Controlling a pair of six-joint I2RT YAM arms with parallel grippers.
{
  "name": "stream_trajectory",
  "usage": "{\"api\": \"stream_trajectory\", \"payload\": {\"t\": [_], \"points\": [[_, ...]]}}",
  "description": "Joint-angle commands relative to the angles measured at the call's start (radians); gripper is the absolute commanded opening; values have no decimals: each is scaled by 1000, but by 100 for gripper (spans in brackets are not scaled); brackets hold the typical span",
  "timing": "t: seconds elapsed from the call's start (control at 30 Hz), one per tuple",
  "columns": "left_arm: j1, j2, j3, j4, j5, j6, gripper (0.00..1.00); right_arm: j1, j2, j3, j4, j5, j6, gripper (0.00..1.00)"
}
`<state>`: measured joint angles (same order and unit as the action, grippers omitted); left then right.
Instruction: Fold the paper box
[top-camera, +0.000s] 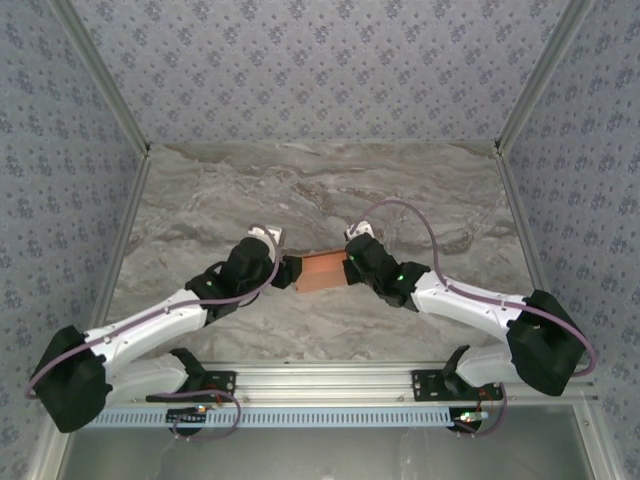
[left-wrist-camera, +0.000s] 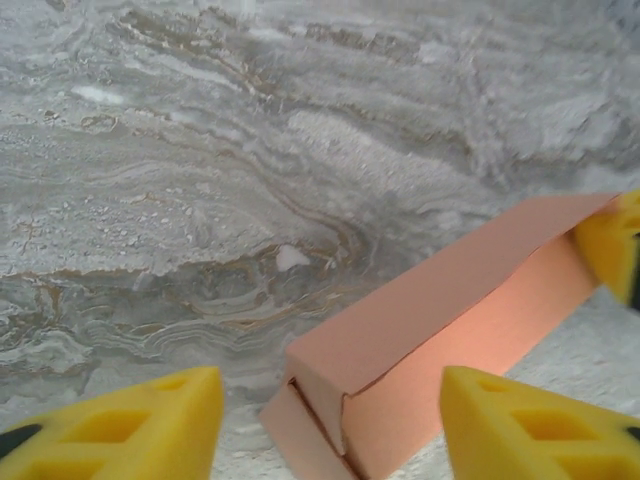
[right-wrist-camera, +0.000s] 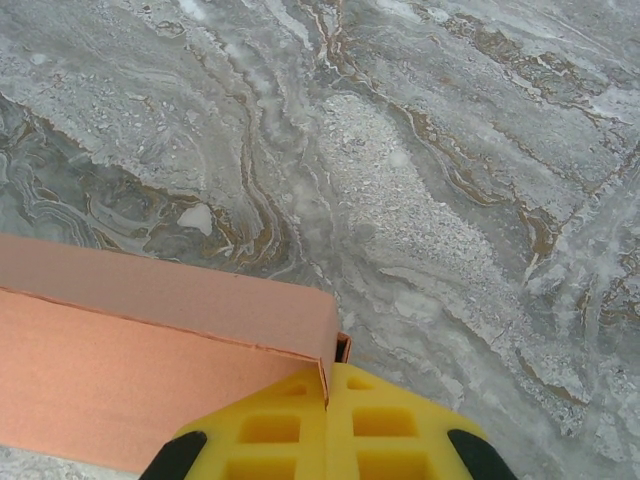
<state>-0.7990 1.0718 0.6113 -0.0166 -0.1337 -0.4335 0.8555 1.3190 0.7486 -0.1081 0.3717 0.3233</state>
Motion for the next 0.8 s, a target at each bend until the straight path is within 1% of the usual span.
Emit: {"api": "stream_trajectory", "payload": {"t": [0.0, 0.1, 0.3, 0.5, 0.67, 0.77], "points": [[3, -36, 11, -8, 28, 33, 65, 12, 11, -9, -81, 22, 11, 4], [35, -3, 54, -29, 40, 38, 67, 16, 10, -10, -82, 29, 10, 4], [103, 122, 165, -90, 91, 26, 67, 20, 8, -2, -92, 38, 11, 4], [115, 209, 197, -122, 145, 21, 67, 20, 5, -3, -91, 47, 11, 4], [116, 219, 172, -123, 221, 19, 65, 21, 8, -2, -83, 47, 14, 4], [115, 223, 154, -135, 243, 25, 65, 21, 7, 0, -82, 50, 14, 6]]}}
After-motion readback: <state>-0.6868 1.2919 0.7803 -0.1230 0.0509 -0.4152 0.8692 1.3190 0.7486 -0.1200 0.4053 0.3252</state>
